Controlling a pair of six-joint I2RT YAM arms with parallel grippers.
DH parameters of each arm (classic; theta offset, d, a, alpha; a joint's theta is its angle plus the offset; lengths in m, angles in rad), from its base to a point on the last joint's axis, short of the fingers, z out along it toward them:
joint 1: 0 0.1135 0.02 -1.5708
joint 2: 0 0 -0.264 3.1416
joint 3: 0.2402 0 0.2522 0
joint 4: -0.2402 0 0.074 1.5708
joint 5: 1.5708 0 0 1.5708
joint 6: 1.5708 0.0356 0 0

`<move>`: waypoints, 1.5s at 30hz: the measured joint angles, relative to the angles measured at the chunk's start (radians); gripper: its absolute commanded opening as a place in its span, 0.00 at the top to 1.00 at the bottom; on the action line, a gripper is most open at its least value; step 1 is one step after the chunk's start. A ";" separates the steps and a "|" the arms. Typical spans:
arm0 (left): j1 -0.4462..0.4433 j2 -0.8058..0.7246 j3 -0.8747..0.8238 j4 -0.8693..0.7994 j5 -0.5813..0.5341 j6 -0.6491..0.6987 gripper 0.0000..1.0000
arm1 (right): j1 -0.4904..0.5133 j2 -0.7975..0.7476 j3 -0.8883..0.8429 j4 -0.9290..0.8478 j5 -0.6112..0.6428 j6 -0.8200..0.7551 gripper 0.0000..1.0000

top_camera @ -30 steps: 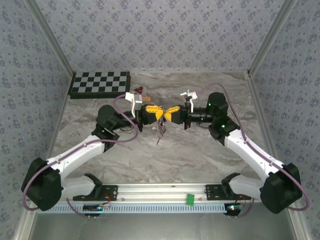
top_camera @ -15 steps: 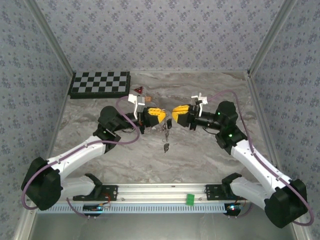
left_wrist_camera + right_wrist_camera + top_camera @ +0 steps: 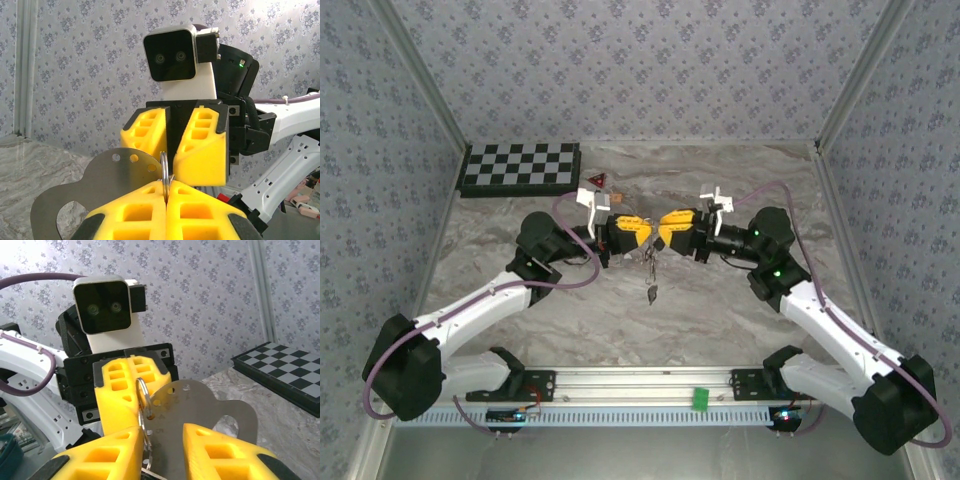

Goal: Put the keys on the keyring

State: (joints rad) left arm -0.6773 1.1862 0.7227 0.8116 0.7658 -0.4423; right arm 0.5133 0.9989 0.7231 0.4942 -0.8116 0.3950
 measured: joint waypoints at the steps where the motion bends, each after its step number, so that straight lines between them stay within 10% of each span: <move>1: 0.000 0.000 0.000 0.000 0.000 0.000 1.00 | 0.005 0.004 0.003 0.000 -0.004 -0.003 0.73; 22: 0.002 -0.001 0.000 -0.009 -0.014 0.004 0.97 | 0.029 0.037 0.035 -0.060 -0.022 -0.061 1.00; 28: 0.010 -0.028 0.000 -0.080 -0.039 0.033 0.56 | 0.017 0.037 0.106 -0.274 -0.015 -0.145 1.00; 45: 0.065 -0.100 -0.027 -0.286 -0.040 0.133 0.63 | 0.035 0.222 0.470 -0.974 0.064 -0.465 1.00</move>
State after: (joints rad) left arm -0.6125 1.0859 0.6952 0.5259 0.7254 -0.3092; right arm 0.5480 1.2209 1.1931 -0.4801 -0.7475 -0.0696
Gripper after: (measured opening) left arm 0.367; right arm 0.037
